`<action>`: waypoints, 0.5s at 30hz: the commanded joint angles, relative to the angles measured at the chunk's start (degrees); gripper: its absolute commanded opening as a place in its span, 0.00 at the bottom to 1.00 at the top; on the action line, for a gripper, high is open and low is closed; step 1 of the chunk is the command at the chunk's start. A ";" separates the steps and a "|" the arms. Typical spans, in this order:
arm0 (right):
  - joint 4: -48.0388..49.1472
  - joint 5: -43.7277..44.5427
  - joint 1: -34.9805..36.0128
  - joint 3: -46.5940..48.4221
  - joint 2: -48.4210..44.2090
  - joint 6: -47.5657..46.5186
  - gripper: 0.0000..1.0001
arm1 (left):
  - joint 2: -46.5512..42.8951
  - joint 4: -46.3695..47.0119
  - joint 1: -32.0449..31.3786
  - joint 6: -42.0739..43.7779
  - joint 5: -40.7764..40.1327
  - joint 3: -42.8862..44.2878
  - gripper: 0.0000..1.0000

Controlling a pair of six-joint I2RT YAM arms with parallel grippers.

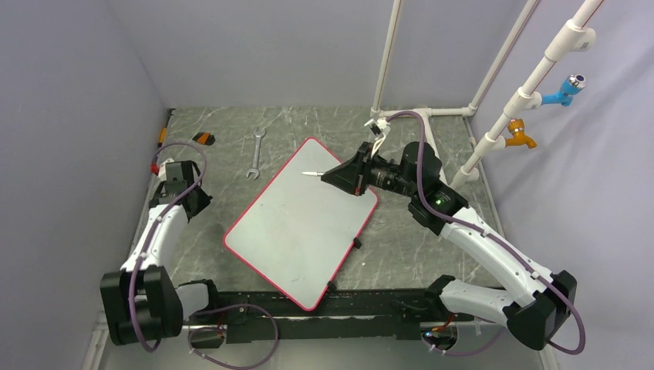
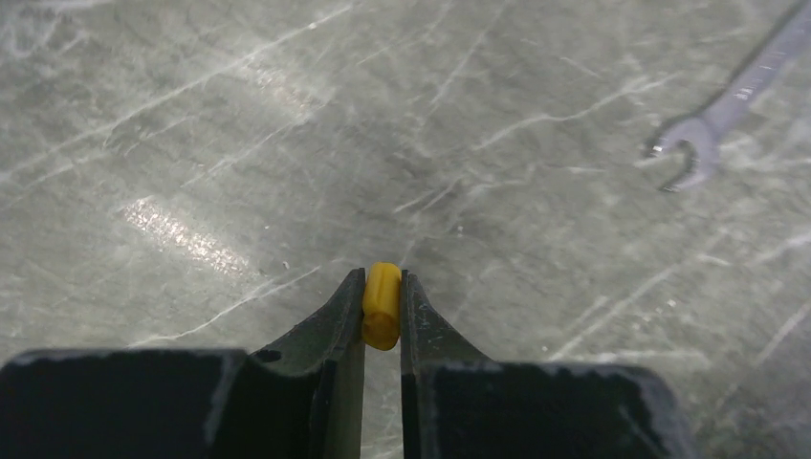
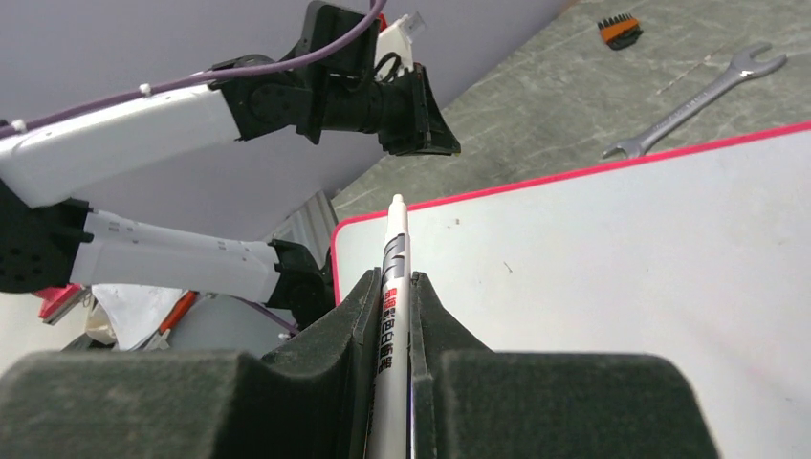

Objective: Write a sentence on the whiteboard
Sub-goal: Place the pen cap at the center of the board.

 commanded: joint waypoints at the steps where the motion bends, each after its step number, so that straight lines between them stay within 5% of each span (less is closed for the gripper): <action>1: -2.06 1.93 -0.09 -0.42 -2.60 -2.42 0.00 | 3.92 5.15 0.98 -5.76 -3.29 -0.86 0.00; 15: -5.78 3.92 -0.05 -1.53 -3.27 -4.31 0.00 | 10.97 9.44 2.90 -8.38 0.29 -4.20 0.25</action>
